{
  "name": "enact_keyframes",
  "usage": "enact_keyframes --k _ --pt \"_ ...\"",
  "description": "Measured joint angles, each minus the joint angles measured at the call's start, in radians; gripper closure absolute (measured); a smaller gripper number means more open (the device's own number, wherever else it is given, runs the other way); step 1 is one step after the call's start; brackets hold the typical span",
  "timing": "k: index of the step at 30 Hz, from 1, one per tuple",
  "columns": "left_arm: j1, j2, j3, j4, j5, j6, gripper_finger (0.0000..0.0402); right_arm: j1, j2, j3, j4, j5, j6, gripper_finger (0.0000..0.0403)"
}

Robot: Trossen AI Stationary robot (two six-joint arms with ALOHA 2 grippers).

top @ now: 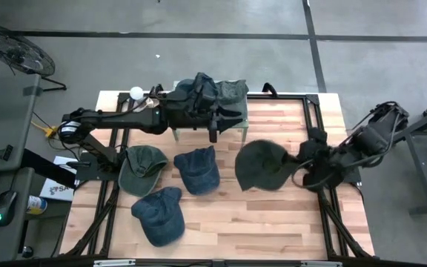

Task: Pick & Place hat
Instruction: Stack the right gray cap on the gray cap on the shelf

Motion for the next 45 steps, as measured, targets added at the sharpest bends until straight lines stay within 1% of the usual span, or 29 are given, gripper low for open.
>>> enact_keyframes --k 4,7,10,12,15,19,23,27,31,35,38,41,43,45 --pt "-0.009 -0.001 0.0 0.031 0.014 0.119 0.025 0.0 -0.072 -0.007 0.033 -0.001 -0.043 0.04" --pt "-0.029 -0.001 0.0 0.07 0.014 0.259 0.025 0.0 -0.128 -0.007 0.072 -0.035 -0.092 0.04" --pt "-0.057 -0.001 0.0 0.075 -0.021 0.437 0.025 0.0 -0.185 -0.007 0.122 -0.076 -0.143 0.04" --pt "-0.075 -0.001 0.0 0.091 -0.052 0.514 0.025 0.0 -0.218 -0.007 0.155 -0.112 -0.17 0.04" --pt "-0.095 -0.001 0.0 0.122 -0.064 0.596 0.025 0.0 -0.255 -0.007 0.19 -0.143 -0.191 0.04" --pt "-0.122 -0.001 0.0 0.134 -0.065 0.687 0.025 0.0 -0.29 -0.007 0.199 -0.141 -0.198 0.04" --pt "-0.147 -0.001 0.0 0.135 -0.068 0.794 0.025 0.0 -0.307 -0.007 0.203 -0.136 -0.196 0.04" --pt "-0.164 -0.001 0.0 0.167 -0.076 0.922 0.025 0.0 -0.312 -0.007 0.238 -0.174 -0.192 0.04" --pt "-0.183 -0.001 0.0 0.213 -0.104 0.984 0.025 0.0 -0.313 -0.007 0.274 -0.199 -0.191 0.04" --pt "-0.203 -0.001 0.0 0.22 -0.116 1.037 0.025 -0.005 -0.312 -0.007 0.274 -0.185 -0.145 0.04" --pt "-0.204 -0.001 0.0 0.21 -0.137 1.071 0.025 -0.015 -0.311 -0.007 0.275 -0.139 -0.121 0.04" --pt "-0.203 -0.001 0.0 0.203 -0.159 1.074 0.025 -0.028 -0.302 -0.007 0.274 -0.069 -0.12 0.04" --pt "-0.203 -0.001 0.0 0.202 -0.194 1.044 0.025 -0.04 -0.292 -0.007 0.273 -0.028 -0.122 0.04" --pt "-0.201 -0.001 0.0 0.199 -0.247 0.972 0.025 -0.053 -0.281 -0.007 0.263 0.014 -0.123 0.04"
